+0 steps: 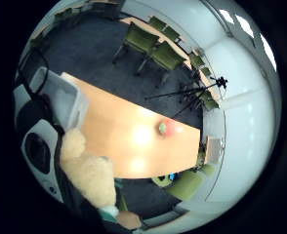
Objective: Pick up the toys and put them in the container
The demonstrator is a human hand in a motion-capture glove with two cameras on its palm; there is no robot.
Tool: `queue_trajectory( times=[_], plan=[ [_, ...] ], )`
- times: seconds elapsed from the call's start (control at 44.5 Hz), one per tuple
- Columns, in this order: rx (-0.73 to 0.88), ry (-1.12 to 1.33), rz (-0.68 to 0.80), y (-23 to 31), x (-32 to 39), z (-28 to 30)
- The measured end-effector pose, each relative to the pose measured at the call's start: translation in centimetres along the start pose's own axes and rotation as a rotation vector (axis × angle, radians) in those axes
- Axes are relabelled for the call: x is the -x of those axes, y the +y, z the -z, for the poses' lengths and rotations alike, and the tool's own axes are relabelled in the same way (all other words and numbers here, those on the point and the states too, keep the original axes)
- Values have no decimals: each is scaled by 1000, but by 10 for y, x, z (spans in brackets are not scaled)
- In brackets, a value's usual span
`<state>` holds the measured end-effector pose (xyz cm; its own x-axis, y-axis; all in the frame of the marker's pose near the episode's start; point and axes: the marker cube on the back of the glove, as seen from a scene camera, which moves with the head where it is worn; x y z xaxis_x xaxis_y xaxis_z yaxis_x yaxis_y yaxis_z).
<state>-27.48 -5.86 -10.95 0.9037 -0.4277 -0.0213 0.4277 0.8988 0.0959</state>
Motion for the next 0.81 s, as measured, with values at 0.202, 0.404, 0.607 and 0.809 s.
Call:
queue_trajectory(
  times=[0.202,0.404,0.607,0.809],
  plan=[
    [0,-34,82,-49,92,-29],
    [37,17,158,-64,131,-75],
    [165,41,15,-60,116,-98],
    [106,10,119,-36,69,-82]
  ],
)
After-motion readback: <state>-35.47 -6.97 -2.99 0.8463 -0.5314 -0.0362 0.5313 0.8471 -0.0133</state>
